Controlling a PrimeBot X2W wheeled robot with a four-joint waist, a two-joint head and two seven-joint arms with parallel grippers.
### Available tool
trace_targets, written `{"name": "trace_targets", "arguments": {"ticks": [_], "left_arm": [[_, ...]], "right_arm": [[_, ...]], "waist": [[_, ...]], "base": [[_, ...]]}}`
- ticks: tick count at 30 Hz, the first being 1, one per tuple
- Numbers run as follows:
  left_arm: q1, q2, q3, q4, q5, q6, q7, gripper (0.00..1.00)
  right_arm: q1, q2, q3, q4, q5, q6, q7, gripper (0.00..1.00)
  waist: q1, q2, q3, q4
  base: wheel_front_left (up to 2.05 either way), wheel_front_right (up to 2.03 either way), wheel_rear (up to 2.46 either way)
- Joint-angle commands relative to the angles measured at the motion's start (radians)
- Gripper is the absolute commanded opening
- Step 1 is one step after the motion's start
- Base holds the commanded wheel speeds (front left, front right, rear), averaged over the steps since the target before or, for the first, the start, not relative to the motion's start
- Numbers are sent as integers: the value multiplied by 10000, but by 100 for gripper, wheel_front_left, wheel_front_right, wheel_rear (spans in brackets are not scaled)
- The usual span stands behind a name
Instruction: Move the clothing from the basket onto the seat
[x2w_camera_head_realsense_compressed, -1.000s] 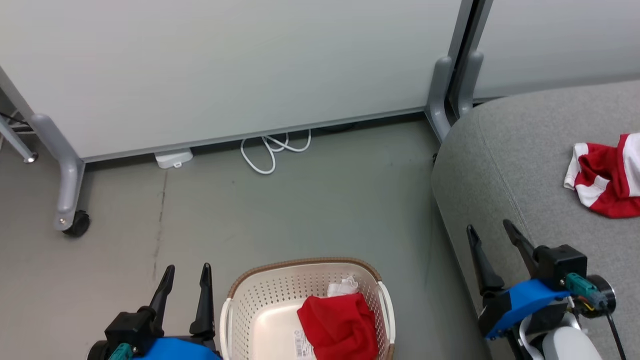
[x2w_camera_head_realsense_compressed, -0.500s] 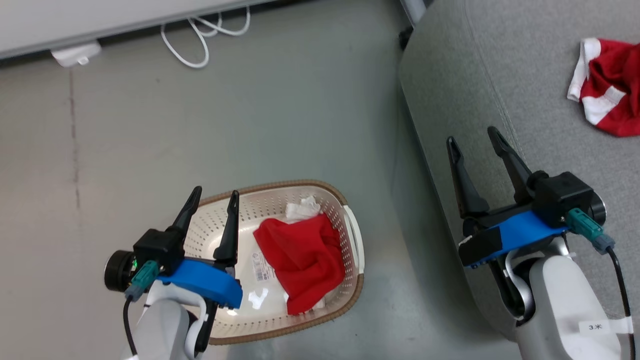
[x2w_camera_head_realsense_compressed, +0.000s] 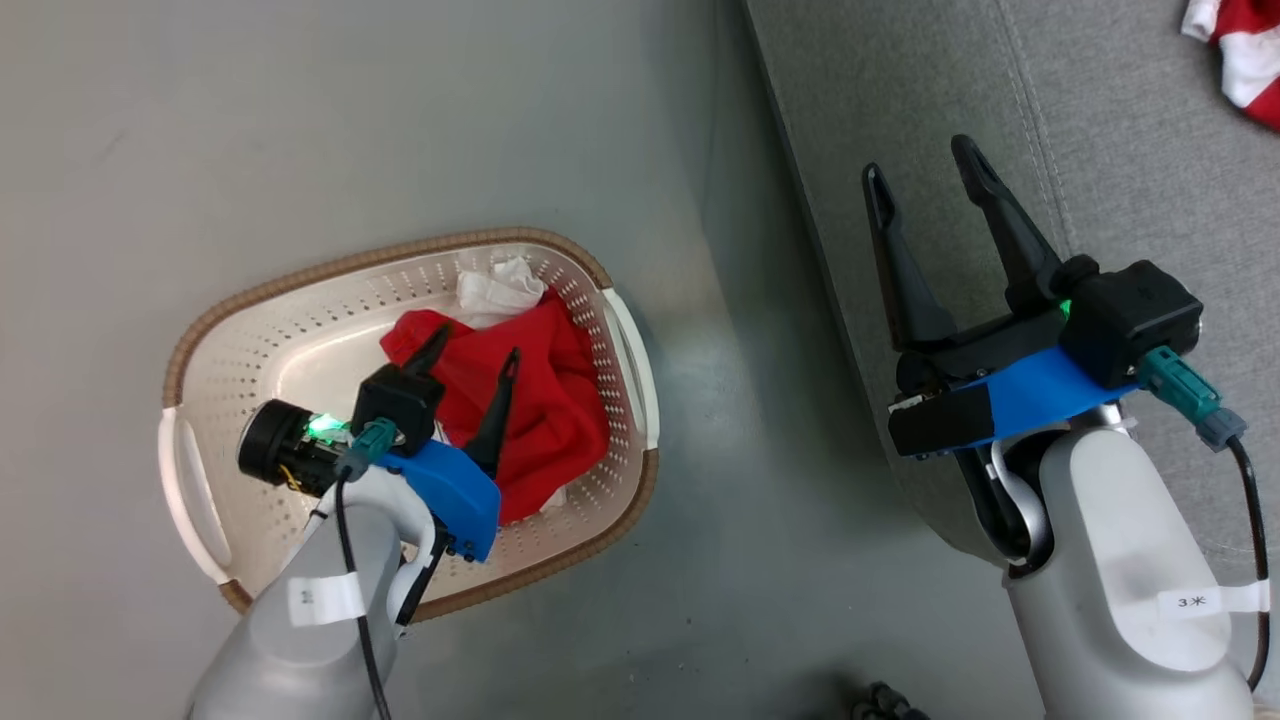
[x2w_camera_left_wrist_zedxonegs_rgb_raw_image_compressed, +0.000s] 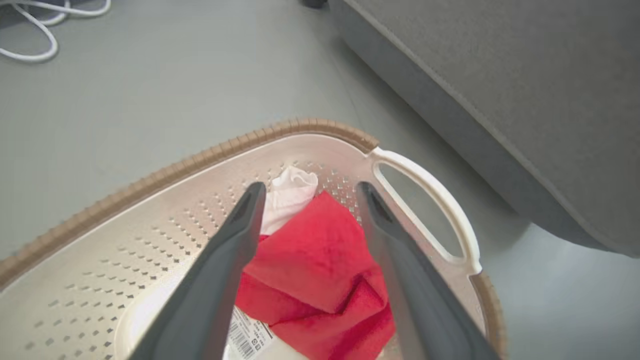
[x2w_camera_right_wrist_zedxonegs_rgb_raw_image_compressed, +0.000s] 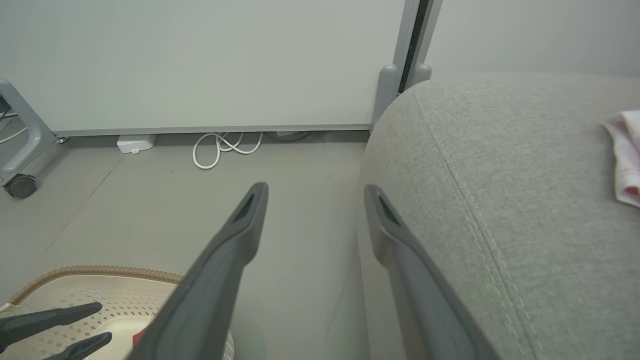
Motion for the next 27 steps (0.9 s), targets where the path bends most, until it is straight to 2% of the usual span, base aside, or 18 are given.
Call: {"name": "trace_targets", "arguments": {"ticks": [1,6,13,27], "left_arm": [[-238,92,-119,113,39,-17,10,100],[-874,232,-1342,1052,-191,-17,92,100],[-1387,185,-2219,1970,-710,-15,177,100],[-2332,197,-3578,3009,612,107,-38,100]], "right_arm": [[-215,8,30,-37,78,1,-58,100],[-484,7,249,27,282,1,-228,100],[-673,7,541,238,537,1,-452,100],[-690,8,814,648,920,1,-746,100]], "waist": [[-3,1,465,-221],[-3,1,974,-301],[-3,1,1290,-416],[-3,1,1460,-788]], "base": [[0,0,0],[0,0,0],[0,0,0],[0,0,0]]}}
